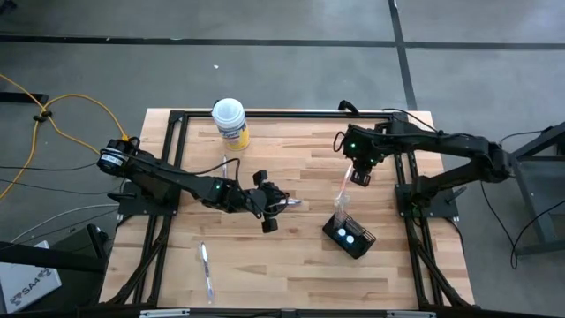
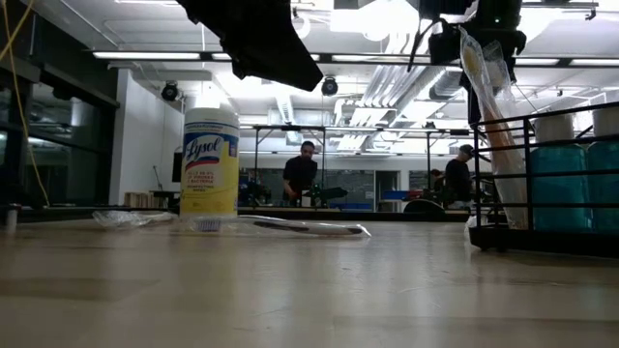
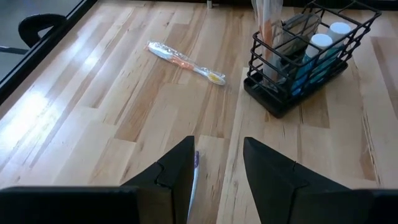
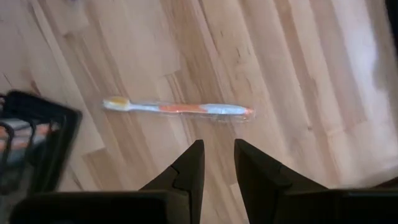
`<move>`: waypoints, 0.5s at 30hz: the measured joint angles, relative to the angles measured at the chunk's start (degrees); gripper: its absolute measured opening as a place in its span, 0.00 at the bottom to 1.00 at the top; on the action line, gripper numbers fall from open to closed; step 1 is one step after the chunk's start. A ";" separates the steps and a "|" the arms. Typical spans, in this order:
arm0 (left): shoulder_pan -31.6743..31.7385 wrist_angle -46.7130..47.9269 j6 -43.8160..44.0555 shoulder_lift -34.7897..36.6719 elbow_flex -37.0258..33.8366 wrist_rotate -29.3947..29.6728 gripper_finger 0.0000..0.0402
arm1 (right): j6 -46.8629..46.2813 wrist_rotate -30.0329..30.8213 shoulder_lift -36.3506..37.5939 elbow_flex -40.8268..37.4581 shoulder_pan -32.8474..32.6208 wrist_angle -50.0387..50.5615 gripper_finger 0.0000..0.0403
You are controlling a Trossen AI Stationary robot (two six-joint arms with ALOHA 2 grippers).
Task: Pick & Place toothbrushing station
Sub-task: Put the orange toothbrush into the wire organizer
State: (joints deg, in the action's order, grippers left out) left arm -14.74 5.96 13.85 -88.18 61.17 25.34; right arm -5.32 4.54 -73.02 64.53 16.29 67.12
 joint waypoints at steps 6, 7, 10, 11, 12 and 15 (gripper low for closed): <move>0.00 0.00 0.08 0.00 0.00 0.00 0.33 | -9.85 -0.44 -1.79 0.00 4.24 -1.20 0.20; 0.00 0.00 0.10 0.00 0.00 0.00 0.33 | -11.64 -0.47 -1.94 0.00 5.13 -1.32 0.20; 0.00 0.02 0.11 0.00 0.00 0.00 0.33 | -18.19 -1.05 -2.66 0.00 7.40 -1.17 0.20; -0.09 0.02 0.09 0.00 0.00 0.00 0.33 | -20.03 -1.78 -2.87 0.00 8.18 -1.06 0.20; -0.11 0.02 -0.04 0.00 0.00 0.00 0.33 | -21.66 -2.51 -3.09 0.00 8.77 -0.93 0.20; -0.15 0.04 -0.04 0.00 0.00 0.00 0.33 | -25.67 -3.53 -3.58 0.00 9.98 -0.20 0.20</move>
State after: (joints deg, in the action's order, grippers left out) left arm -14.90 6.00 13.80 -88.18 61.17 25.34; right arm -30.99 1.01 -76.59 64.53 26.28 66.92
